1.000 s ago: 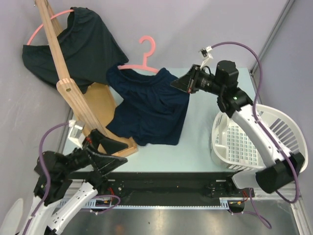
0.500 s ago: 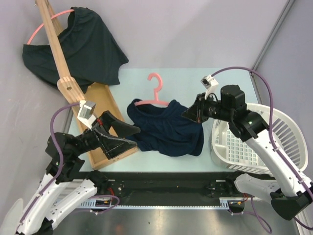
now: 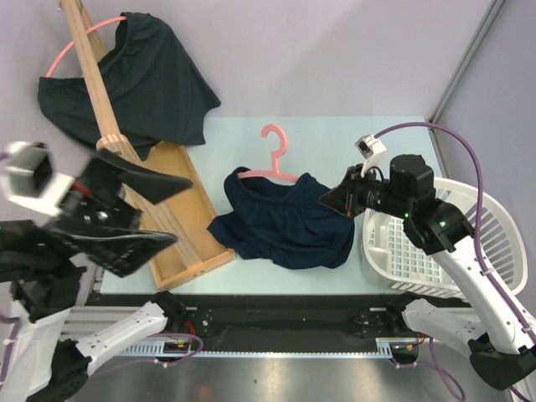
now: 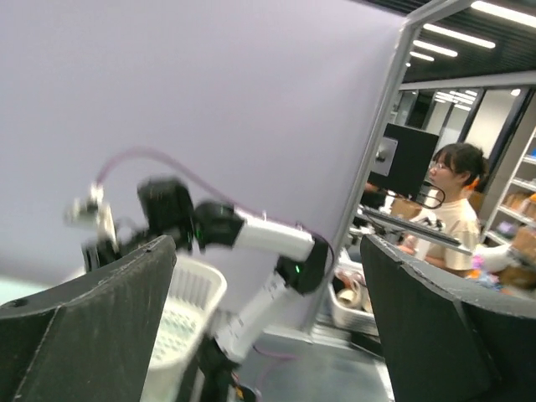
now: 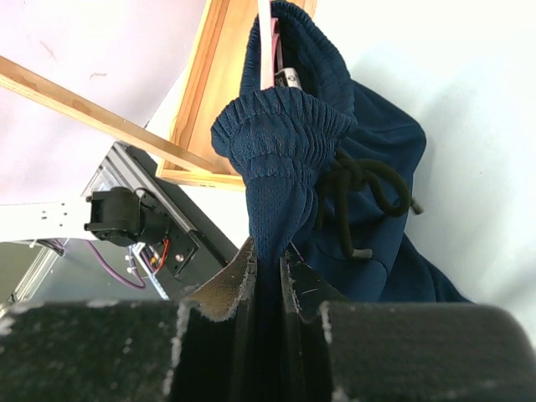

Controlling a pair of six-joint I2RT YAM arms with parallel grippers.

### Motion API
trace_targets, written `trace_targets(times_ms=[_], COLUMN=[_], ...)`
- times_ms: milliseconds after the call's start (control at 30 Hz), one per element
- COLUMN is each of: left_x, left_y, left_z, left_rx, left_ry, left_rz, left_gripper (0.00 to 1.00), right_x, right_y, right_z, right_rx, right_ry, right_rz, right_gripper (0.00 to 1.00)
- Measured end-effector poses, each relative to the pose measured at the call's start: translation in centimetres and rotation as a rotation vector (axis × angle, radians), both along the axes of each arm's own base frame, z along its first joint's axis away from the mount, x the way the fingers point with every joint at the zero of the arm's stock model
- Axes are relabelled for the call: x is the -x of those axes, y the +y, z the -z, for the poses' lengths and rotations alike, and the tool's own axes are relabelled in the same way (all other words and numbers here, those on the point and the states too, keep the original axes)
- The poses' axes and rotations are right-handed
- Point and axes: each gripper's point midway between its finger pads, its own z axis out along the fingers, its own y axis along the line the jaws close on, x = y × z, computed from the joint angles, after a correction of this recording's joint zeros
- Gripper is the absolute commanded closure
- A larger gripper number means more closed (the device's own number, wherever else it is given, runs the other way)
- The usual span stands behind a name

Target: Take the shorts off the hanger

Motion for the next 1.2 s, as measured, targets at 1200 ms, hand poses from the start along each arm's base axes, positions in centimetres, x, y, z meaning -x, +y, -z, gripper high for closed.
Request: trace_targets(times_ms=[1200], left_x=[-21.5], left_y=[-11.6], left_z=[13.8], left_rx=[-0.650], left_ry=[0.272], left_rz=[-0.773], left_gripper=[0.16], right_x=[1.8], right_y=[-0.5], right_z=[-3.3], right_rx=[-0.130], right_ry=[-0.024], right_rz=[0.028], right_gripper=[1.00])
